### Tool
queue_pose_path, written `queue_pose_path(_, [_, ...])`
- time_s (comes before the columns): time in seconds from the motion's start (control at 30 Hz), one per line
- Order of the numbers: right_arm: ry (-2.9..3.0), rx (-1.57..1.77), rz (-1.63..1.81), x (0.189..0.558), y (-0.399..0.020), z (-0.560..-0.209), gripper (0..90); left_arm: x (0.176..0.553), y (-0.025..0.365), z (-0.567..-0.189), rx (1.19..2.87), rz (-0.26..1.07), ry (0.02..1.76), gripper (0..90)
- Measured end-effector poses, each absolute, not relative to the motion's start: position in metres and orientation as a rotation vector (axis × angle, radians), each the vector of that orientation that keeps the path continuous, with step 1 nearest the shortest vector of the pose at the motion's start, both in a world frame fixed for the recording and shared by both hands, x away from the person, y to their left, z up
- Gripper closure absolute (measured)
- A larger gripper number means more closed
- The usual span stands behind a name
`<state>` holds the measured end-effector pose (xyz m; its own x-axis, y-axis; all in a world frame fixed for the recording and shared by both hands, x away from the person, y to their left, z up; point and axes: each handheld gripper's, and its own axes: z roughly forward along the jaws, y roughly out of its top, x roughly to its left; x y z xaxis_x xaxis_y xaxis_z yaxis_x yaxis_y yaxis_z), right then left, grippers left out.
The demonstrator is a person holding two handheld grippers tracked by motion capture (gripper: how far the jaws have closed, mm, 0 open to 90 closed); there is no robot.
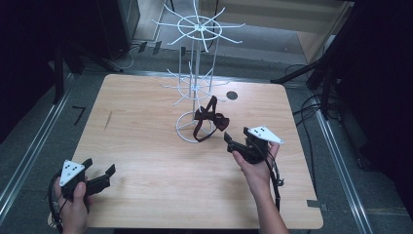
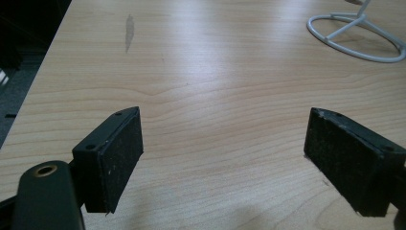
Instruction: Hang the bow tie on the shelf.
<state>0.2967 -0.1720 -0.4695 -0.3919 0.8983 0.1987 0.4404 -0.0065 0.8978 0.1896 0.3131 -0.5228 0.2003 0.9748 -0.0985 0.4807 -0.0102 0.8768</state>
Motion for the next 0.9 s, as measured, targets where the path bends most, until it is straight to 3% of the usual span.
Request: queue_pose_path(0.9, [1.743, 1.479, 1.335, 0.273, -0.239, -0.487, 21.9, 0.19, 0.313, -0.523, 1.624, 0.732, 1.404, 14.0])
